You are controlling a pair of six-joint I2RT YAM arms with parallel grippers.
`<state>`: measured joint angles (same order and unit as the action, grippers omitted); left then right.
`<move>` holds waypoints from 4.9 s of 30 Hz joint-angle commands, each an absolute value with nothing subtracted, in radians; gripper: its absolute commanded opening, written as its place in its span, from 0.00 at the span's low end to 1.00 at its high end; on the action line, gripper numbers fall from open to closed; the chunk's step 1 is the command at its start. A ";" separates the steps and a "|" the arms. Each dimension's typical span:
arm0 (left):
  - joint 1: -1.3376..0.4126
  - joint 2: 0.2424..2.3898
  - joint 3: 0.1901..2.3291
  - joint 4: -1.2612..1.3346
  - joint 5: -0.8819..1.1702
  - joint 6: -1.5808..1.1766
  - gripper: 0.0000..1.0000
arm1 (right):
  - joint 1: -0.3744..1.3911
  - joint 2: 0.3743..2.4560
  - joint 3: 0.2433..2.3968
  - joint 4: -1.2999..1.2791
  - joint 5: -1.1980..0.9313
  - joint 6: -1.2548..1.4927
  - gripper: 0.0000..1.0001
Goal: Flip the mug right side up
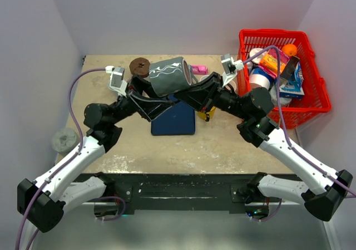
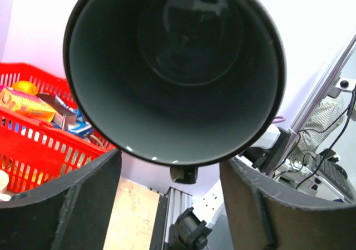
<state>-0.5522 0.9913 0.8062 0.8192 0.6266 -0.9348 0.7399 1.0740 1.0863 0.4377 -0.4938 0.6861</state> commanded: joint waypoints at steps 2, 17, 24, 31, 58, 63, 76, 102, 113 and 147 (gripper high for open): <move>-0.558 1.002 0.857 0.880 0.620 -0.960 0.71 | 0.749 1.051 1.124 0.534 -0.494 0.653 0.00; -0.561 1.034 0.859 0.894 0.607 -0.993 0.28 | 0.768 1.068 1.120 0.538 -0.483 0.654 0.00; -0.561 1.014 0.859 0.821 0.558 -0.937 0.00 | 0.773 1.062 1.121 0.466 -0.451 0.617 0.00; -0.561 0.959 0.828 0.770 0.460 -0.888 0.00 | 0.773 1.045 1.106 0.399 -0.410 0.577 0.15; -0.558 0.819 0.949 -0.243 -0.328 -0.374 0.00 | 0.772 0.965 1.103 -0.121 0.190 0.445 0.80; -0.542 0.911 0.968 -0.425 -0.446 -0.330 0.00 | 0.773 0.953 1.089 -0.144 0.210 0.433 0.80; -0.279 1.146 0.856 -0.437 -0.331 -0.288 0.00 | 0.770 0.858 1.028 -0.212 0.279 0.347 0.82; -0.064 1.379 0.864 -0.402 -0.178 -0.321 0.00 | 0.770 0.859 0.953 -0.189 0.239 0.341 0.84; -0.060 1.341 0.857 -0.394 -0.153 -0.314 0.34 | 0.770 0.876 0.950 -0.178 0.210 0.353 0.84; -0.087 0.744 0.606 -0.147 0.409 -0.414 0.99 | 0.698 1.466 1.374 -0.193 0.046 0.017 0.99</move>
